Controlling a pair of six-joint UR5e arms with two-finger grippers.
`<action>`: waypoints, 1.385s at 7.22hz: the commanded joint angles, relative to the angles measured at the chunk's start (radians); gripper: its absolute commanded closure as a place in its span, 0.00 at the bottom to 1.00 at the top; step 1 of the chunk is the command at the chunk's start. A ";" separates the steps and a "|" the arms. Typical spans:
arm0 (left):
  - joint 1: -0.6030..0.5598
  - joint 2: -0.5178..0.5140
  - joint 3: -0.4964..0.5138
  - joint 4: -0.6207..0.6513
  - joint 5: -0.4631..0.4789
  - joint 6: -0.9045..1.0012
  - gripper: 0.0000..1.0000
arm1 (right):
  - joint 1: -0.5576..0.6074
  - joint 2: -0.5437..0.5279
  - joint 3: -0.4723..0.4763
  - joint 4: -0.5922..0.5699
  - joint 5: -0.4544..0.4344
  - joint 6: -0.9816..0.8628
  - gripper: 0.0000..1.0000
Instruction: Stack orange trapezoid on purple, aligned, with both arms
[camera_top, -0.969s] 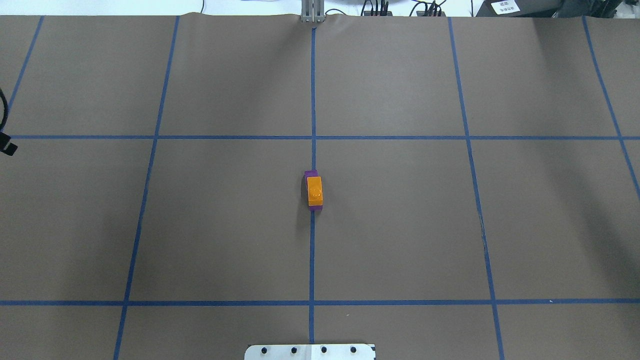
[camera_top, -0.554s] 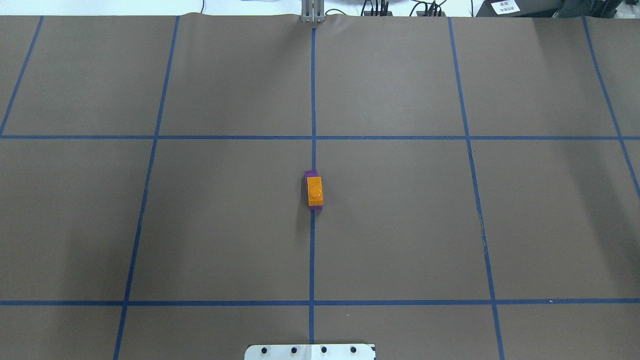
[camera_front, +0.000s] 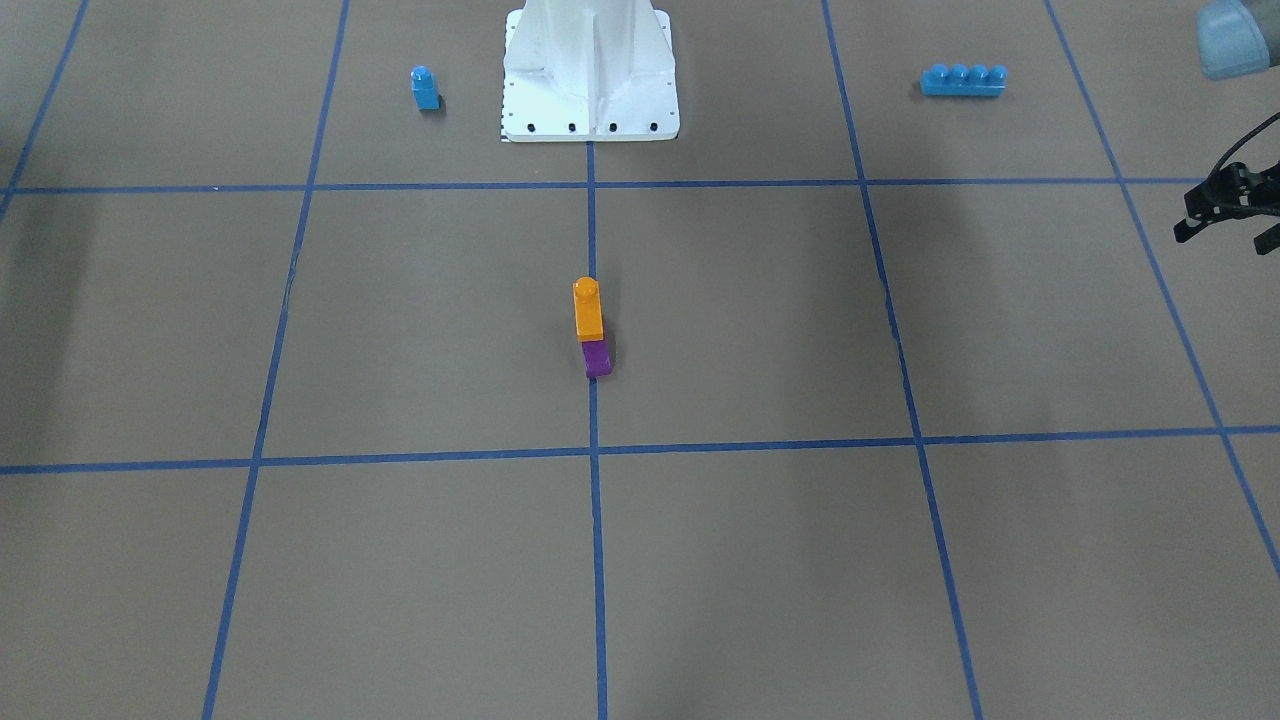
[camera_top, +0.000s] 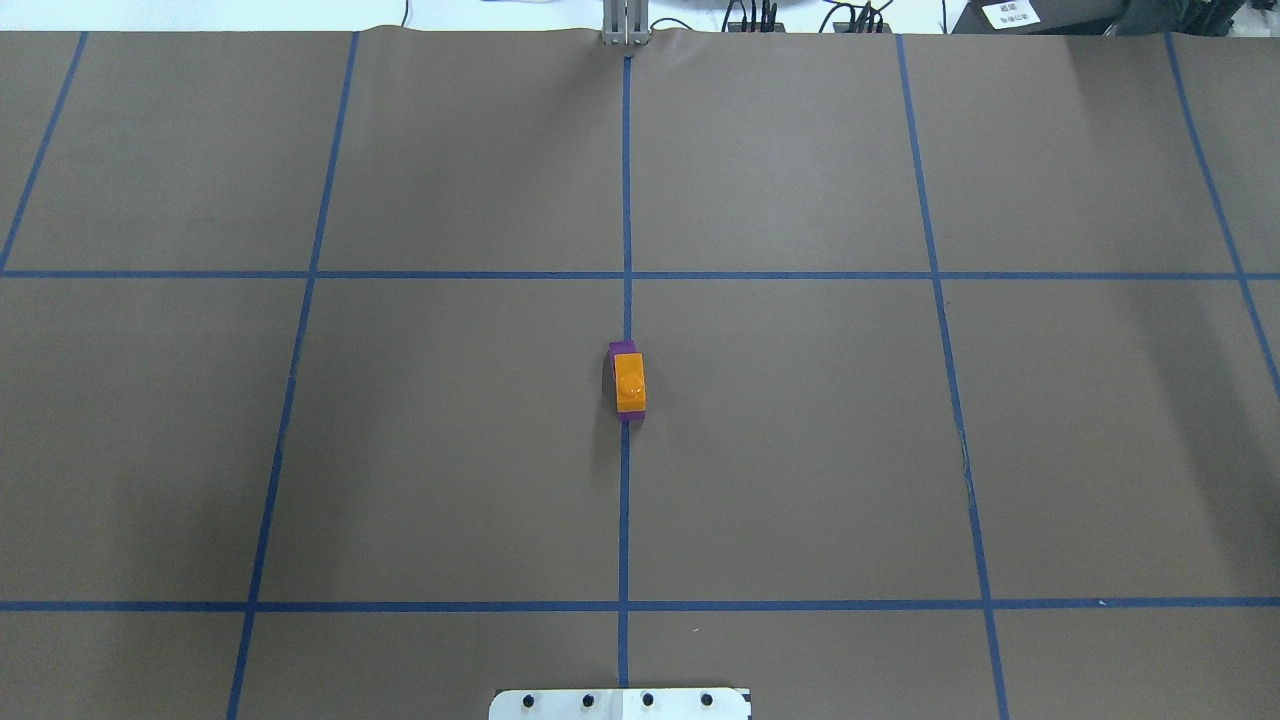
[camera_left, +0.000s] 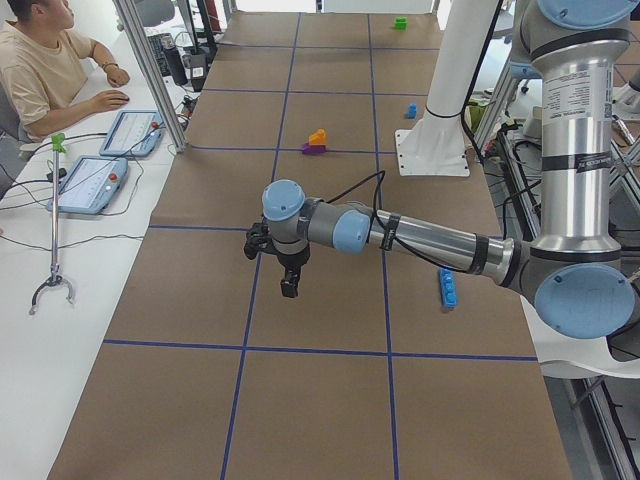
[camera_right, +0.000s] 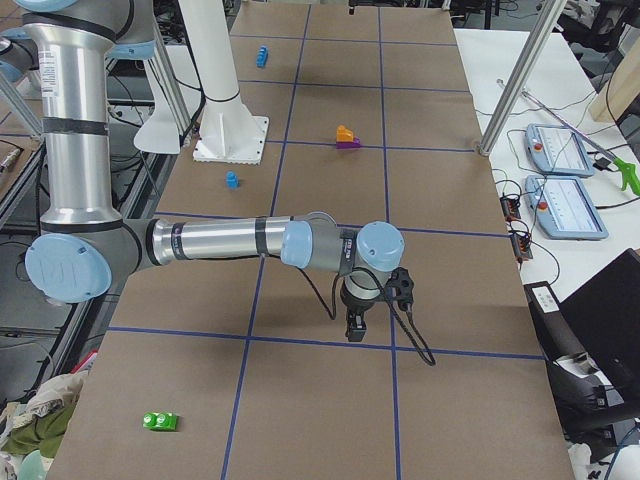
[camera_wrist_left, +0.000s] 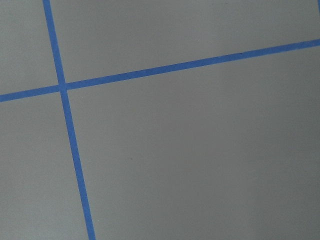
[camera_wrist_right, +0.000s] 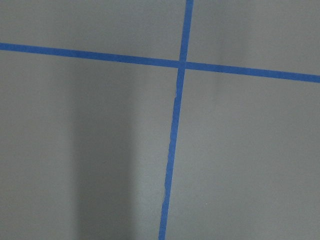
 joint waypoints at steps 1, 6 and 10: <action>-0.057 0.000 0.045 -0.003 0.004 0.020 0.00 | 0.000 -0.006 -0.001 0.000 -0.002 0.000 0.00; -0.095 0.019 0.073 0.000 0.003 0.140 0.00 | 0.020 -0.014 -0.021 0.000 -0.002 -0.007 0.00; -0.096 -0.007 0.059 0.009 -0.003 0.130 0.00 | 0.032 -0.014 -0.023 0.000 0.001 0.005 0.00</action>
